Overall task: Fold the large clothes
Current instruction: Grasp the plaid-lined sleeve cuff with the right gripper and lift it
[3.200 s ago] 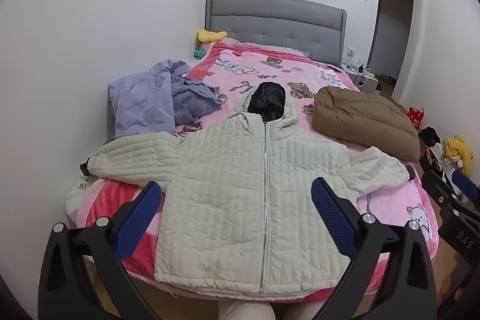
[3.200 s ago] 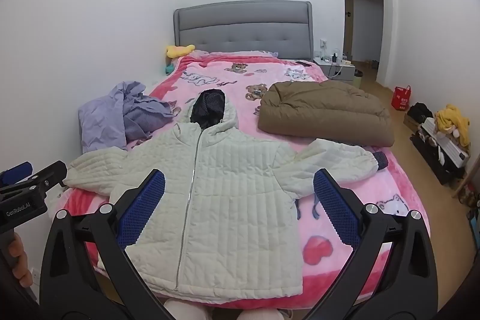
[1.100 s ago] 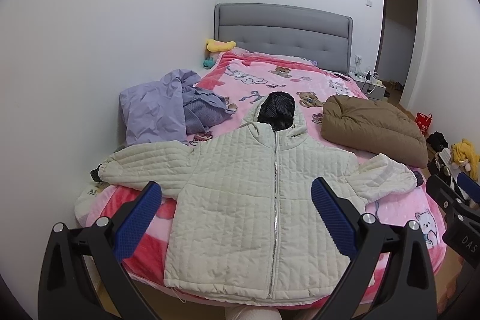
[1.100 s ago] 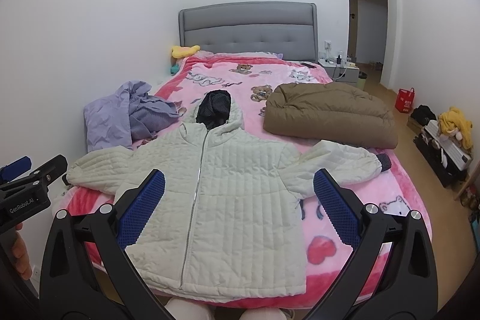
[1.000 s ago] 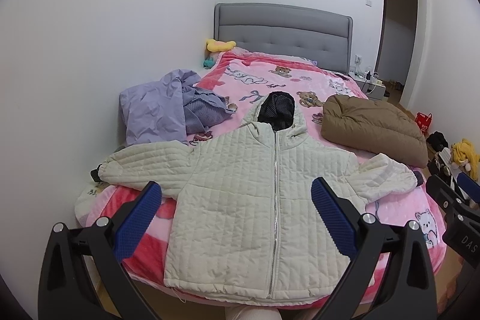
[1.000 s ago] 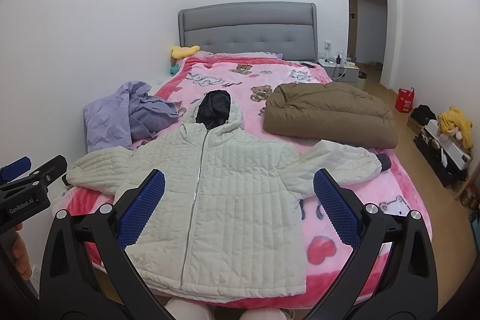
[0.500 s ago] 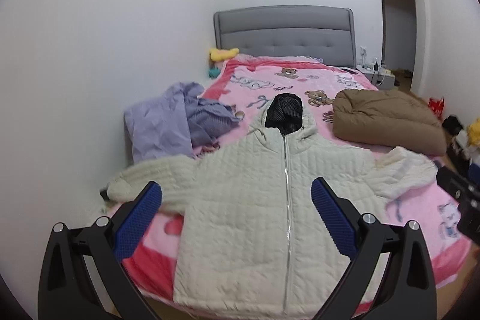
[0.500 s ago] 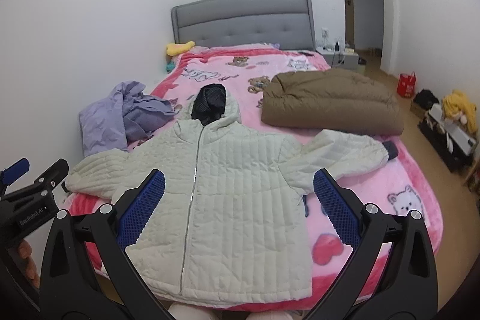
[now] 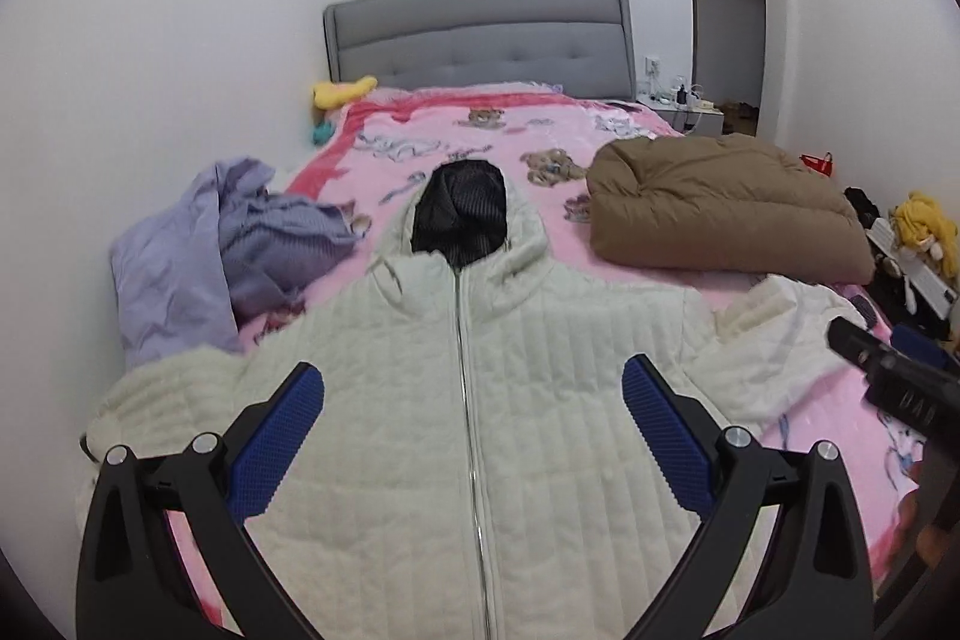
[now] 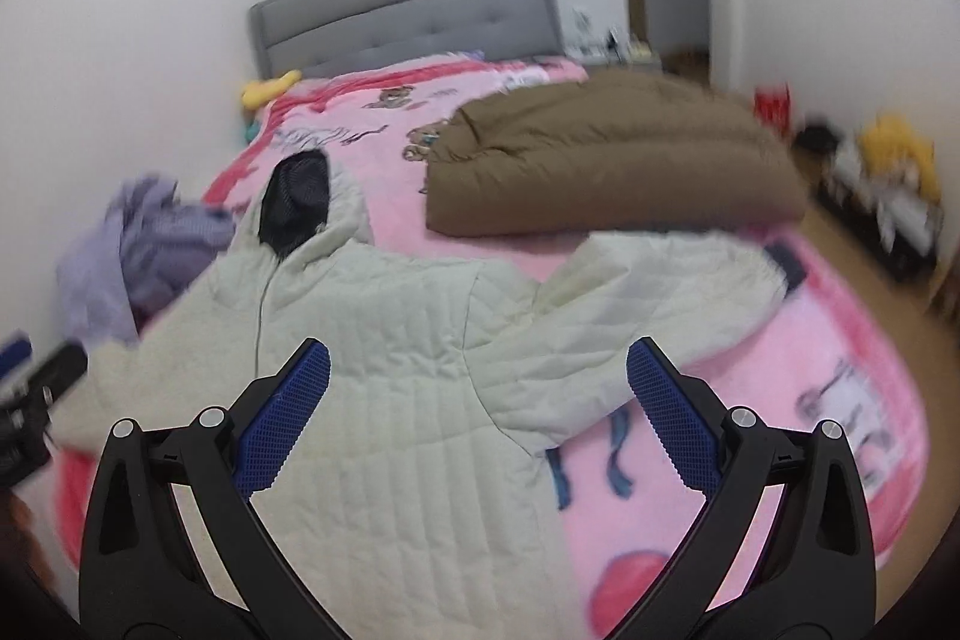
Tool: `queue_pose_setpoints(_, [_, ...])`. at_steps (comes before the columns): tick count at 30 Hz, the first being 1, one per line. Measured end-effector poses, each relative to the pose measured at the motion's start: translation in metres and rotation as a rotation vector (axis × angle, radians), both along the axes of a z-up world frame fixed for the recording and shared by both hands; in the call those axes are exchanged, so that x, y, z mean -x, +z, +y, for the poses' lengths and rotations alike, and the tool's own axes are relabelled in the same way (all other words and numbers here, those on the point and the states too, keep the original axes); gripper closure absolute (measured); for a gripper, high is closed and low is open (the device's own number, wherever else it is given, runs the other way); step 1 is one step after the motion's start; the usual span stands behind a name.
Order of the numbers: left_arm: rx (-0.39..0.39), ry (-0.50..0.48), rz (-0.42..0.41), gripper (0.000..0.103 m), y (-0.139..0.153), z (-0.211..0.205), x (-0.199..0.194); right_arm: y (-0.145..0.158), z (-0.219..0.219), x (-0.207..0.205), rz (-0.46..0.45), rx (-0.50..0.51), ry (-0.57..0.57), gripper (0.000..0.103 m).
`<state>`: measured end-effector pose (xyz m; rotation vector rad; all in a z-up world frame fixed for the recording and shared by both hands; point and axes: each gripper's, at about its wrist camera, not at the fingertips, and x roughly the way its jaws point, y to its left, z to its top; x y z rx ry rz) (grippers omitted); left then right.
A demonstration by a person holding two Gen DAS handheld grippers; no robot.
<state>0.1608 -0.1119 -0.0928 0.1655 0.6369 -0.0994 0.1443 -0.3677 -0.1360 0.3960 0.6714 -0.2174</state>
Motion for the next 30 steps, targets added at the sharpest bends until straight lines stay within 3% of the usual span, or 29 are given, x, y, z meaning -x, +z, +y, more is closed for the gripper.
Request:
queue_pose_setpoints(4, [0.054, -0.063, 0.119, 0.005, -0.005, -0.016, -0.026, -0.027, -0.077, -0.011, 0.027, -0.224, -0.15, 0.008])
queue_pose_setpoints(8, [0.055, -0.084, 0.252, 0.005, -0.029, -0.038, -0.043, -0.067, -0.165, -0.022, 0.048, -0.313, -0.302, 0.008])
queue_pose_setpoints(13, [0.088, -0.078, 0.328, 0.005, -0.059, -0.056, -0.049, -0.145, -0.28, -0.041, 0.094, -0.448, -0.464, 0.008])
queue_pose_setpoints(16, [0.032, -0.058, 0.373, 0.005, -0.077, -0.075, -0.055, -0.175, -0.321, -0.055, 0.101, -0.459, -0.494, 0.009])
queue_pose_setpoints(18, [-0.003, -0.05, 0.393, 0.005, -0.086, -0.087, -0.057, -0.189, -0.336, -0.066, 0.087, -0.473, -0.465, 0.018])
queue_pose_setpoints(20, [-0.009, -0.047, 0.419, 0.005, -0.092, -0.093, -0.057, -0.206, -0.347, -0.08, 0.124, -0.511, -0.435, 0.038])
queue_pose_setpoints(24, [0.013, -0.048, 0.441, 0.005, -0.096, -0.106, -0.054, -0.217, -0.348, -0.081, 0.093, -0.53, -0.427, 0.042])
queue_pose_setpoints(26, [0.001, -0.044, 0.449, 0.005, -0.099, -0.111, -0.054, -0.218, -0.345, -0.075, 0.083, -0.503, -0.406, 0.054])
queue_pose_setpoints(30, [0.005, -0.035, 0.462, 0.005, -0.103, -0.116, -0.055, -0.21, -0.34, -0.052, 0.045, -0.517, -0.407, 0.063])
